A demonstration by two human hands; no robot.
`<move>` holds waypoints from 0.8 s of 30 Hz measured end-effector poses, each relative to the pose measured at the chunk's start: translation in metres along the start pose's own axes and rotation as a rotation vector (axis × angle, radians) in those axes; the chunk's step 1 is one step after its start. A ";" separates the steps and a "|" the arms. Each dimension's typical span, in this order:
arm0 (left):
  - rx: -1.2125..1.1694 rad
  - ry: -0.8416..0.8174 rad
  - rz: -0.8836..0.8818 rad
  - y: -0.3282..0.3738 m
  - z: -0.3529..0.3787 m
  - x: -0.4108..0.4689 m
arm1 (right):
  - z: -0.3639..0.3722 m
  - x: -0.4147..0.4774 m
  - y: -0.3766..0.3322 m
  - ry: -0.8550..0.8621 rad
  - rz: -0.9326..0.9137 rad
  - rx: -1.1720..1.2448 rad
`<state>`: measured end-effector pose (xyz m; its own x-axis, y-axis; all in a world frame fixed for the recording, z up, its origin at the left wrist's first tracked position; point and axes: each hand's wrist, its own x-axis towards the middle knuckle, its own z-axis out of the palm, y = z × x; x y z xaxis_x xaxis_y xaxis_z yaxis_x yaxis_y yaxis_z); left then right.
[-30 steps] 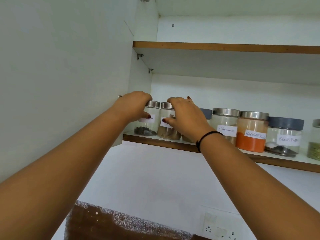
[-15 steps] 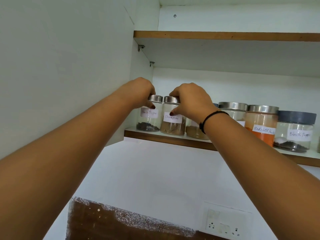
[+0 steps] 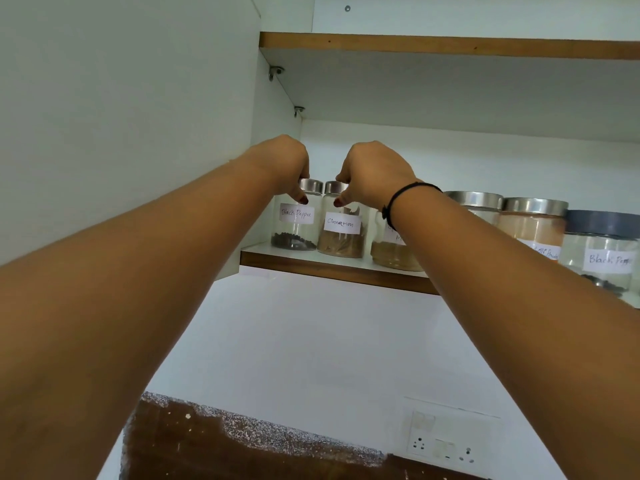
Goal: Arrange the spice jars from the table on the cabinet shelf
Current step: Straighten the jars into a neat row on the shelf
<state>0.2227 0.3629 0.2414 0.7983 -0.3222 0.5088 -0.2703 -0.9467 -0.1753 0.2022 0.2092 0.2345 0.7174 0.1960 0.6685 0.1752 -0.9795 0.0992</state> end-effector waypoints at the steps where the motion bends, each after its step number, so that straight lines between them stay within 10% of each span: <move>1: 0.007 -0.005 -0.001 0.000 0.001 0.002 | 0.000 0.002 -0.002 -0.010 0.001 -0.011; 24: 0.257 -0.092 -0.001 -0.004 0.028 0.067 | 0.049 0.062 0.011 -0.059 -0.018 -0.082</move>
<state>0.2930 0.3451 0.2524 0.8475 -0.3081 0.4322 -0.1331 -0.9116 -0.3889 0.2816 0.2124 0.2414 0.7533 0.2139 0.6219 0.1348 -0.9758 0.1724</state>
